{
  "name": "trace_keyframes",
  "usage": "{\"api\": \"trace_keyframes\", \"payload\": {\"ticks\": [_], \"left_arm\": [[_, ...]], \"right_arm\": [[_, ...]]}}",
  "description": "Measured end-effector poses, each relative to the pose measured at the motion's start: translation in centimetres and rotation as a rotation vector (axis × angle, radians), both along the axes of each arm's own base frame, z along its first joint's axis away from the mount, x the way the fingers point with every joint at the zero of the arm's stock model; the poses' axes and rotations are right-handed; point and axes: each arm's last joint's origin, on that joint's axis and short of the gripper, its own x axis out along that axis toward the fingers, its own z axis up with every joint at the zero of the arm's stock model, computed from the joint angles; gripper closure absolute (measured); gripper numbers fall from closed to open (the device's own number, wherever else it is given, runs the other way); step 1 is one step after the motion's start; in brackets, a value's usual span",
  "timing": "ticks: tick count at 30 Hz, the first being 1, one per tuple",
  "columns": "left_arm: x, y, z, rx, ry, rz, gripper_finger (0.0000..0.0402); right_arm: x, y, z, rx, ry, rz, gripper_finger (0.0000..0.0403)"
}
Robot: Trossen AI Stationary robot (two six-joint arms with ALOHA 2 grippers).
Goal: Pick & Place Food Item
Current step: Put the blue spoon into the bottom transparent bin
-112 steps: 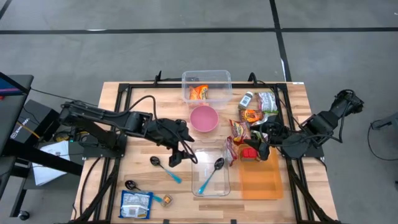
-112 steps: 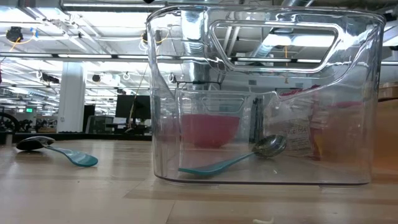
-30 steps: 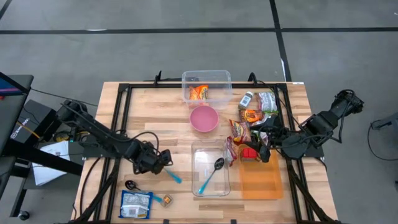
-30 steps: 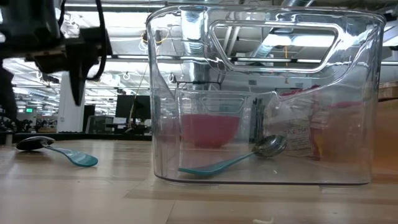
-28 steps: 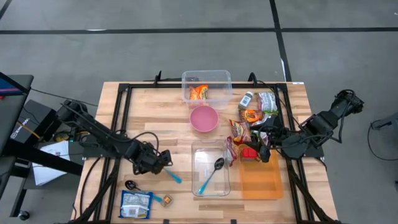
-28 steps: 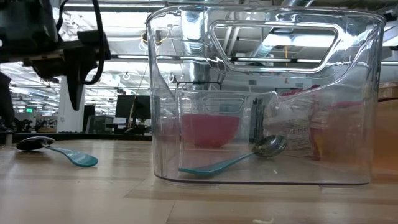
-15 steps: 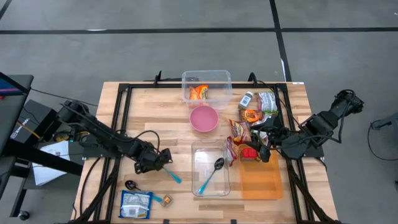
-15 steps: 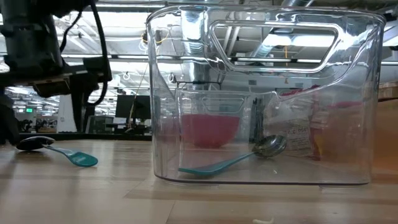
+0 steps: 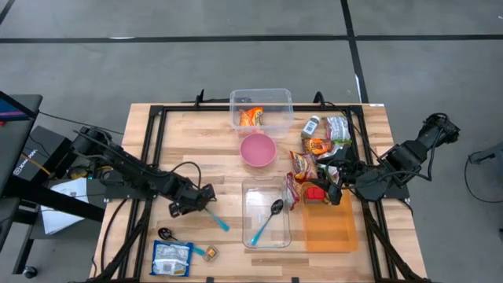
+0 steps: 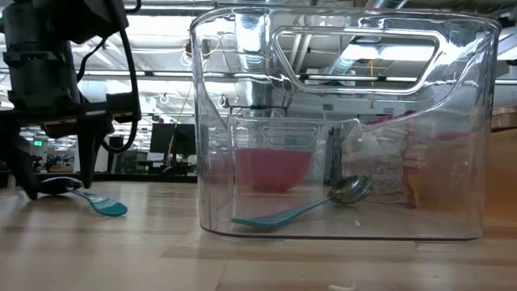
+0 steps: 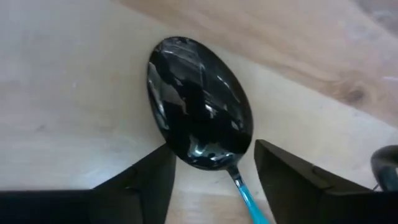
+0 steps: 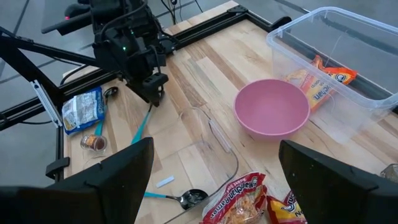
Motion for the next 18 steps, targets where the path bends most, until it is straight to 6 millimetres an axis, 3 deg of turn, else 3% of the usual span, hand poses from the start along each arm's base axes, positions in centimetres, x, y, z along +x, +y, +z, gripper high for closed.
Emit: {"api": "trace_keyframes", "payload": {"ticks": [18], "left_arm": [[-0.01, 0.51, -0.17, 0.120, -0.026, 0.037, 0.0324]], "right_arm": [[0.02, 0.01, 0.01, 0.023, -0.008, -0.013, 0.0065]]}}
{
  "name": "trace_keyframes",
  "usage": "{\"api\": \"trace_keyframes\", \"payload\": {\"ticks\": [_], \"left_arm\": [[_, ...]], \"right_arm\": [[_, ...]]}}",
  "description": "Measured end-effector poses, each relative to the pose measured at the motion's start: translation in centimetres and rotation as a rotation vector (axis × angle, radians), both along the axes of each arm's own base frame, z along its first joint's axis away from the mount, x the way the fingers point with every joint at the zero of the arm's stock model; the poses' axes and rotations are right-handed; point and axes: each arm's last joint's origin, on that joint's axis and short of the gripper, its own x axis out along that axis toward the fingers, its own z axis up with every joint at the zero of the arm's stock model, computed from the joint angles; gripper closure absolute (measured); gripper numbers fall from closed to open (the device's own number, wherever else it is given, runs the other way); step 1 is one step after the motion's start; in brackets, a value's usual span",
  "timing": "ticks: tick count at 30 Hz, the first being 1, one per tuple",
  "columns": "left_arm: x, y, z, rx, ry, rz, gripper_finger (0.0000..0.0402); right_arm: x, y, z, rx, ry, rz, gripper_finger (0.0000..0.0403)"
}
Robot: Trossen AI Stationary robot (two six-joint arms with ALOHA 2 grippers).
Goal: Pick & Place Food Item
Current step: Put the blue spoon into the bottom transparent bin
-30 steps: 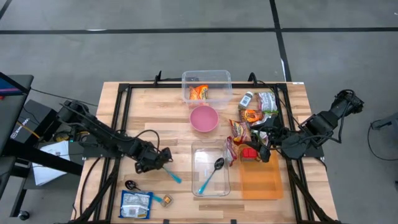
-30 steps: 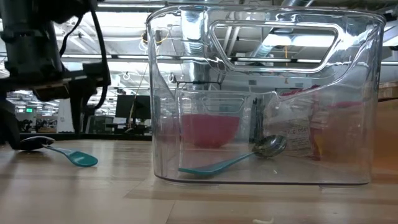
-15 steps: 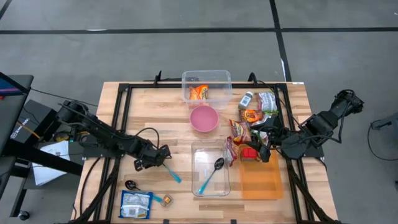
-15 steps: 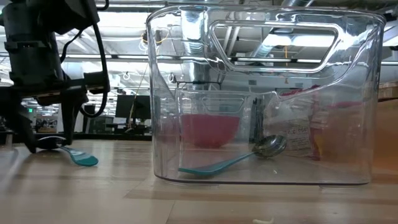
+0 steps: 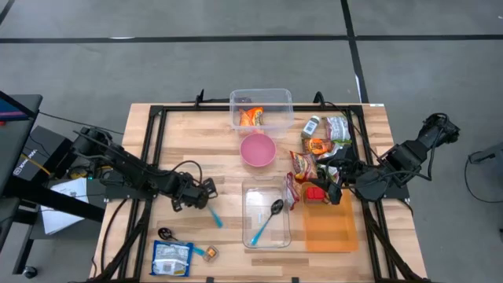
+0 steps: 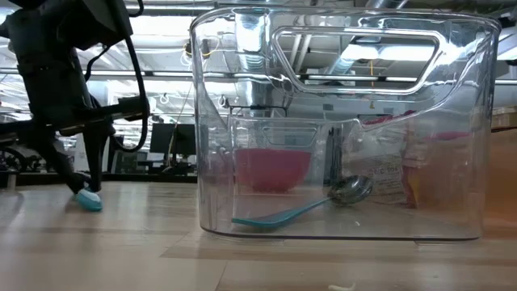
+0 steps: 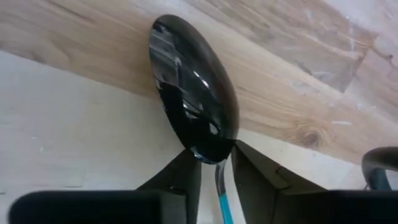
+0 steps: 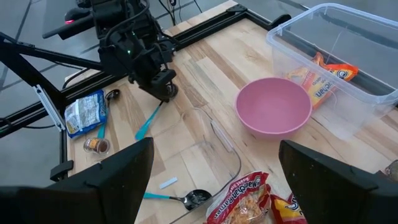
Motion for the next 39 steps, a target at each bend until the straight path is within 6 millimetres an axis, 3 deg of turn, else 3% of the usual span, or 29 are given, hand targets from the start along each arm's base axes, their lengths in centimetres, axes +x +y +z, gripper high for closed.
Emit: {"api": "trace_keyframes", "payload": {"ticks": [8, 21, 31, 39], "left_arm": [[0.4, 0.0, 0.2, 0.037, -0.048, -0.010, 0.0394], [0.6, -0.1, 1.1, 0.108, -0.108, -0.182, 0.0396], [0.0, 0.3, 4.6, 0.232, -0.256, -0.482, 0.0399], [0.8, 0.7, 8.5, 0.357, -0.586, -0.729, 0.0400]], "right_arm": [[0.0, 0.0, 0.0, 0.010, -0.004, -0.006, 0.0065], [0.0, 0.0, 0.0, 0.016, -0.005, -0.009, 0.0065], [0.0, 0.0, 0.0, 0.016, -0.006, -0.009, 0.0065], [0.0, 0.0, 0.0, 0.038, -0.012, -0.024, 0.0065]]}}
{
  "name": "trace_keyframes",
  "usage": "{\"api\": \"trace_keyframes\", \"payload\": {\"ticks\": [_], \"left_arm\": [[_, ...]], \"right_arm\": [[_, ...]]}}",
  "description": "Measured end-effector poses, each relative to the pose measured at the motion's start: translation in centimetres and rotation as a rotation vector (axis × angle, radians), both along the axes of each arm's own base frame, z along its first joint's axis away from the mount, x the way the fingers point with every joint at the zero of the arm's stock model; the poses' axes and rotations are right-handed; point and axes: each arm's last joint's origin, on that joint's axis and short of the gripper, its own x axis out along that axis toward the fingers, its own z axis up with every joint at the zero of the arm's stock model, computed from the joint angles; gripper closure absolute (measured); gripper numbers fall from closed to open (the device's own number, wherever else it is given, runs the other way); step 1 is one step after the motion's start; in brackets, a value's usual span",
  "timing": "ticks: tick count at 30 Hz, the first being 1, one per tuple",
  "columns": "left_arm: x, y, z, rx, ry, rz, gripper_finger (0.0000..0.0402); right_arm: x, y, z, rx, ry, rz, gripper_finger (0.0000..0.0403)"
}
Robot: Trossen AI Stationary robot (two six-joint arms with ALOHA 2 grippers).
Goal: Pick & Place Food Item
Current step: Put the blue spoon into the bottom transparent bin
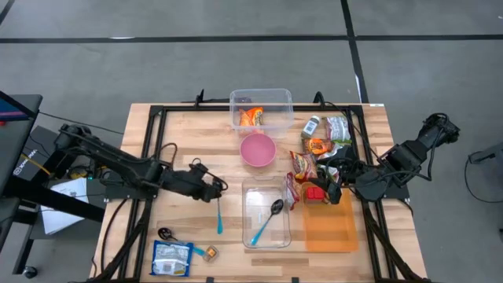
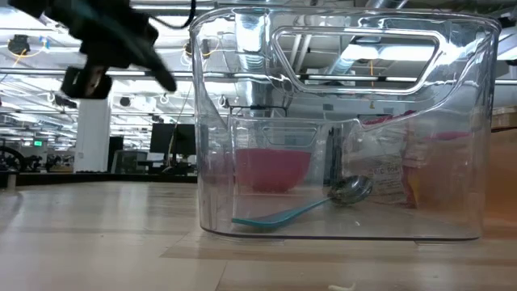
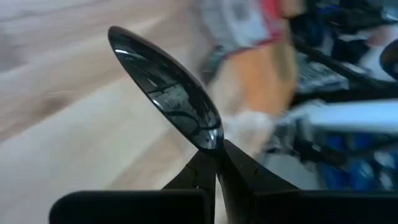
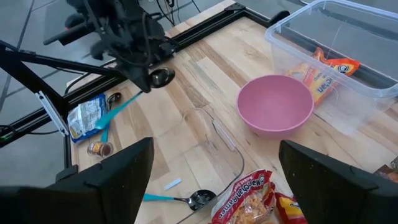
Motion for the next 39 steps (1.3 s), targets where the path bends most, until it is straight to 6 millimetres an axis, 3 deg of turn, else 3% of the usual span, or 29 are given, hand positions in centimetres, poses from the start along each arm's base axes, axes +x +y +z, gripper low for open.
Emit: {"api": "trace_keyframes", "payload": {"ticks": [8, 18, 23, 30, 39], "left_arm": [[1.2, 0.0, 2.3, -0.014, -0.260, -0.121, 0.0400], [2.5, 0.7, 7.9, 0.199, -0.458, -0.163, 0.0400], [3.3, 1.8, 9.5, 0.312, -0.501, -0.172, 0.0400], [7.0, 2.7, 9.8, 0.327, -0.475, -0.322, 0.0400], [13.4, 3.8, 6.7, 0.299, -0.190, -0.532, 0.0400]], "right_arm": [[0.0, 0.0, 0.0, 0.040, -0.013, -0.025, 0.0065], [0.0, 0.0, 0.0, 0.046, -0.016, -0.031, 0.0065], [0.2, -0.3, 0.0, 0.046, -0.016, -0.048, 0.0065], [0.4, -0.8, 0.0, 0.046, -0.015, -0.076, 0.0065], [0.5, -0.9, 0.0, 0.047, -0.016, -0.081, 0.0065]]}}
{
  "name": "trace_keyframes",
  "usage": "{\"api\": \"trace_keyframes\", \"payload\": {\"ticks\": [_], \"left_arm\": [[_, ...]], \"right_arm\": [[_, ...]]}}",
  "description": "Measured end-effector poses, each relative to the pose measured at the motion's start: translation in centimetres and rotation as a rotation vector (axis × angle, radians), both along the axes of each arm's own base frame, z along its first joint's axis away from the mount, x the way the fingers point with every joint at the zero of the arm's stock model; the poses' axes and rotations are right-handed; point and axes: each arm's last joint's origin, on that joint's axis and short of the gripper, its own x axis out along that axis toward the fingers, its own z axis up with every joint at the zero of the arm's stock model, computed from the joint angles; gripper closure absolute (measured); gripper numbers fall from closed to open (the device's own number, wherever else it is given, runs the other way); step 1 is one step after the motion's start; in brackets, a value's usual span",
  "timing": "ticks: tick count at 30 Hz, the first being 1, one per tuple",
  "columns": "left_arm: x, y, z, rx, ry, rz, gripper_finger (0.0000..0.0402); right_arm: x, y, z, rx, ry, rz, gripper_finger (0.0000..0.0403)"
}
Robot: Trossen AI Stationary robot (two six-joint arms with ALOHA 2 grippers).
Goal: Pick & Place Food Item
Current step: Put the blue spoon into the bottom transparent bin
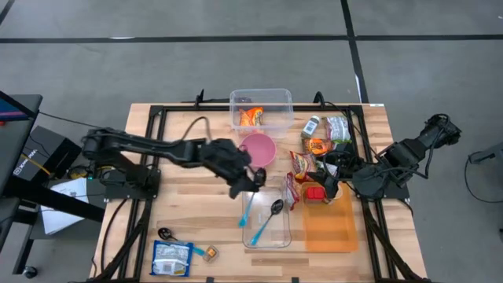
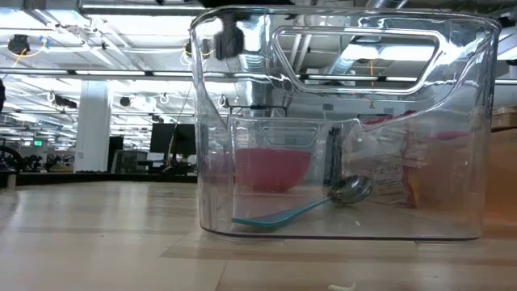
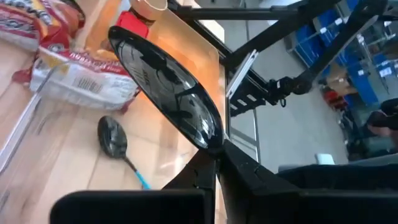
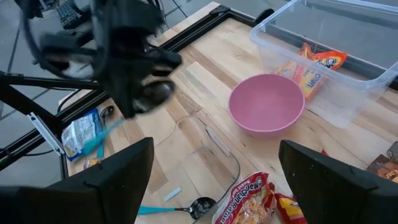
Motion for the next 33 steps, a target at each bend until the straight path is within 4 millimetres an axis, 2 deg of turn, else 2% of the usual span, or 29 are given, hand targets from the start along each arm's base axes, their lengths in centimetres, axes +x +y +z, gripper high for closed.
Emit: {"api": "trace_keyframes", "payload": {"ticks": [5, 10, 18, 24, 33], "left_arm": [[3.3, 0.1, -1.0, -0.016, 0.018, -0.076, 0.0400], [5.1, 0.0, -2.9, -0.031, 0.068, -0.108, 0.0400], [6.1, -0.8, -6.0, -0.028, 0.151, -0.115, 0.0399], [6.6, -1.5, -7.6, -0.015, 0.187, -0.111, 0.0399], [6.7, -1.3, -7.9, 0.027, 0.190, -0.054, 0.0399]], "right_arm": [[0.0, 0.0, 0.0, 0.000, 0.000, 0.000, 0.0065], [0.0, 0.0, 0.0, 0.000, -0.001, -0.001, 0.0065], [0.0, 0.0, 0.0, -0.002, 0.000, -0.002, 0.0065], [0.0, 0.0, 0.0, -0.006, 0.005, -0.001, 0.0065], [-0.1, 0.0, -0.1, -0.007, 0.007, -0.001, 0.0065]]}}
